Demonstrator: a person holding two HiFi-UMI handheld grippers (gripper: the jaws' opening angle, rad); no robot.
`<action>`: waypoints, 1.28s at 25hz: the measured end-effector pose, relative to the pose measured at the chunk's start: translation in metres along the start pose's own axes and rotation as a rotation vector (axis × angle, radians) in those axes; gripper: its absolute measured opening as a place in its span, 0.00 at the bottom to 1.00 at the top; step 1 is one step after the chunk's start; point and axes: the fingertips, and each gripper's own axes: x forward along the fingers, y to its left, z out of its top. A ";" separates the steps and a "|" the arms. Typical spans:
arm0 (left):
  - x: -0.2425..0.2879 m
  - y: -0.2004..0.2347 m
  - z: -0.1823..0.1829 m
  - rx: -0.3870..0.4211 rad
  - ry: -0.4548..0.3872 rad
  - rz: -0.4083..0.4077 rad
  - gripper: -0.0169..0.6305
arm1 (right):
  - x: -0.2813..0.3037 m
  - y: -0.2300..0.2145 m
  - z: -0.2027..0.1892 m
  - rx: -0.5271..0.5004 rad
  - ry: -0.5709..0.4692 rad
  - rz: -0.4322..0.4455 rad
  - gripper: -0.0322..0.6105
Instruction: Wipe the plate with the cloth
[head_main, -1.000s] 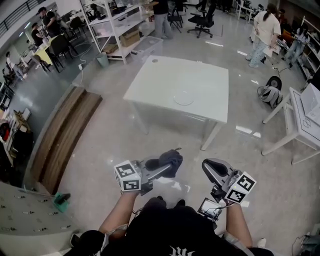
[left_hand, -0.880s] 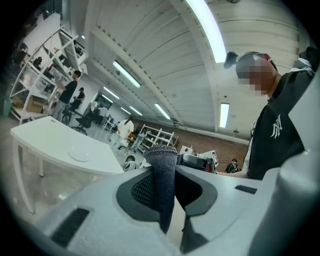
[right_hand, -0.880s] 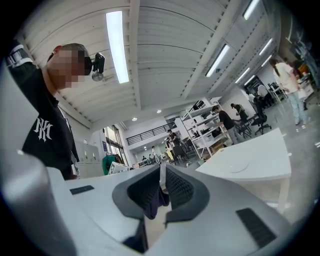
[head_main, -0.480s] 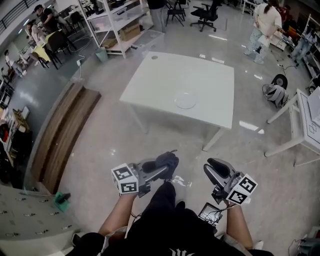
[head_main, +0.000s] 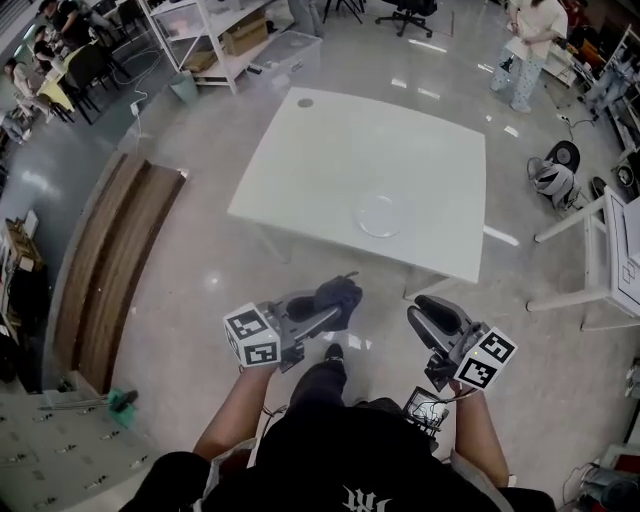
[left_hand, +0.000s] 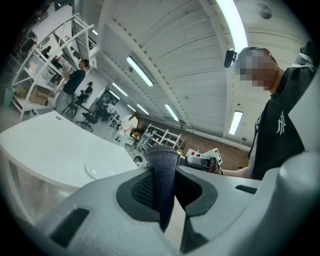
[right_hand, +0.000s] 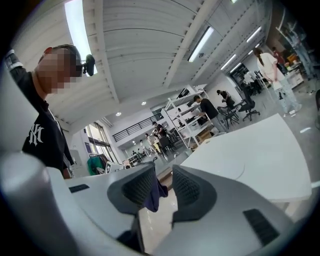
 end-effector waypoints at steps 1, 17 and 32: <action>0.003 0.012 0.004 -0.004 0.010 -0.007 0.11 | 0.010 -0.008 0.002 0.004 0.006 -0.010 0.19; 0.132 0.178 0.038 -0.099 0.091 0.122 0.11 | 0.088 -0.225 0.031 0.192 0.218 -0.052 0.26; 0.231 0.296 -0.001 -0.234 0.302 0.140 0.11 | 0.154 -0.398 -0.052 0.522 0.546 -0.169 0.27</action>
